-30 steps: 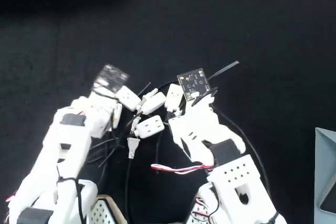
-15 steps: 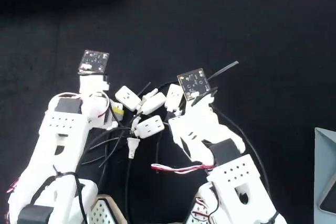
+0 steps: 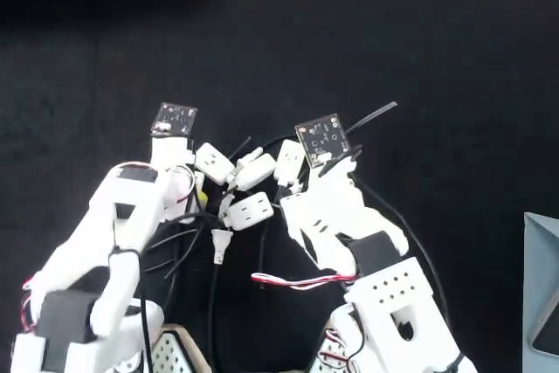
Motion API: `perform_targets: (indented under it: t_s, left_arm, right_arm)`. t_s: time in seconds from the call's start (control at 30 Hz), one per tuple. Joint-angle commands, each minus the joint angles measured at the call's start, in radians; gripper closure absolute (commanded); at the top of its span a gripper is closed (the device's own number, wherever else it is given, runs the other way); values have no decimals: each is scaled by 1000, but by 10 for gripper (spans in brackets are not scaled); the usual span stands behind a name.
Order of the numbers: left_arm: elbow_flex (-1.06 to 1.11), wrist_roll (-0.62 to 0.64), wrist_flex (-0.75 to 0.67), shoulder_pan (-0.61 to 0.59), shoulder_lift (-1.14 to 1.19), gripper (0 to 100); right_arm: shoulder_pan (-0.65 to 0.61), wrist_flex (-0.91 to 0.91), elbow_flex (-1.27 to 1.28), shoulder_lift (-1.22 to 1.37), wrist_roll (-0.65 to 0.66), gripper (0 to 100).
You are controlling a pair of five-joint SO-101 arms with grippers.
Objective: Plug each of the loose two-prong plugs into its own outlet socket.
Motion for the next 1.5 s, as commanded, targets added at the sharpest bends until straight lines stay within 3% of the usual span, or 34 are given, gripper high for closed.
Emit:
perform_targets:
  t_s: [0.0,0.13,0.27,0.47,0.7,1.03,1.3,1.47]
  left_arm:
    - [-88,6,-14,4,43,915]
    - [-107,6,3,4,-8,970]
    - [-140,6,133,4,-164,971]
    - [-196,-181,318,4,-445,971]
    - [-243,-288,318,-94,-560,971]
    - [-239,-637,104,-243,-417,971]
    - [-48,-778,-311,-246,-193,971]
    - [25,-796,-404,-246,-83,971]
  right_arm:
    - [11,-2,-41,4,-6,985]
    - [11,-2,-41,4,-6,985]
    - [11,-2,-41,4,-6,985]
    - [11,-3,-42,4,-6,985]
    - [11,0,-41,4,-6,985]
    - [11,0,-41,4,-6,985]
    - [11,0,-41,4,-6,985]
    - [11,-3,-41,4,-6,985]
